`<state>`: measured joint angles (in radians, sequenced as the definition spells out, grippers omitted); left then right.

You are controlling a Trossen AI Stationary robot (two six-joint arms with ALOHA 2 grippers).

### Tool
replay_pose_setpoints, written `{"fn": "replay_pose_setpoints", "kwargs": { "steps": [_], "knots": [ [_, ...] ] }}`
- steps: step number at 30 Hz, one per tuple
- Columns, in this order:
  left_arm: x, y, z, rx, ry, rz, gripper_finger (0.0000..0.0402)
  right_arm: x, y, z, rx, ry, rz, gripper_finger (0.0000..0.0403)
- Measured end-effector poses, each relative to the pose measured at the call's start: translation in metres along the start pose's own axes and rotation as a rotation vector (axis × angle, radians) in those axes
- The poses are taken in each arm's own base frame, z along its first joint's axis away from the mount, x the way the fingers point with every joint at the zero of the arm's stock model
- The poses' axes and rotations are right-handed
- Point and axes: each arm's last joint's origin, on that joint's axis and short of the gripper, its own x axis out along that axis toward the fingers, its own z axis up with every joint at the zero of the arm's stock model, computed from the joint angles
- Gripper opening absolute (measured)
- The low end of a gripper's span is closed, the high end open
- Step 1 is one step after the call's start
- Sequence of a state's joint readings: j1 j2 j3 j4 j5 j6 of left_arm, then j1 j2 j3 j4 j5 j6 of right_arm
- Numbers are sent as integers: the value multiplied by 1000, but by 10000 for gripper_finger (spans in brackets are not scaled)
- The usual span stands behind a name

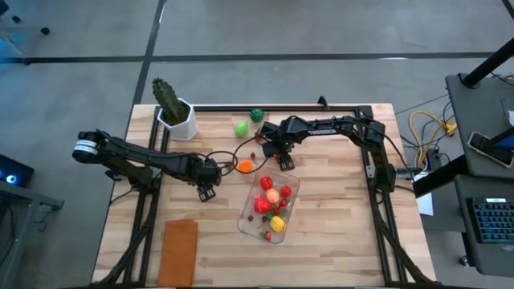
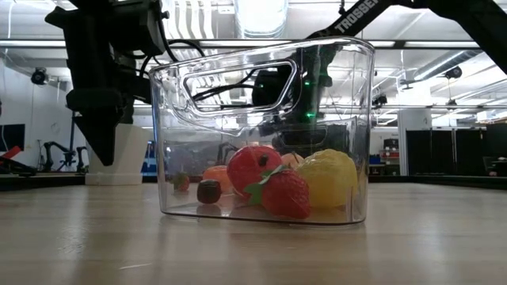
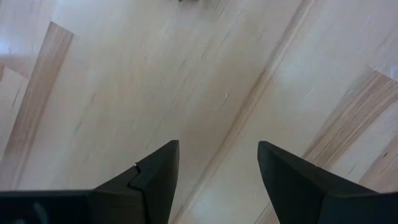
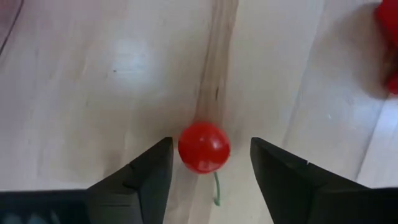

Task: Pick and placing Produce into tupperware
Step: Put the red cherry into the transparent bin

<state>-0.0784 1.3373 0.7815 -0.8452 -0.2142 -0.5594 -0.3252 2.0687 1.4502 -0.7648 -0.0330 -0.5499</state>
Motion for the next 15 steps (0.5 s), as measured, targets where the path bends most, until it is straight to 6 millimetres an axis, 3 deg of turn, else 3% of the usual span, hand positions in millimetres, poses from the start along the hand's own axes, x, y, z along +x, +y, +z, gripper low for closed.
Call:
{"fn": "replay_pose_setpoints", "kwargs": {
  "steps": [15],
  "knots": [
    [0, 0, 0, 16, 0, -1, 203, 6, 1, 0, 39, 18, 12, 148]
  ]
}}
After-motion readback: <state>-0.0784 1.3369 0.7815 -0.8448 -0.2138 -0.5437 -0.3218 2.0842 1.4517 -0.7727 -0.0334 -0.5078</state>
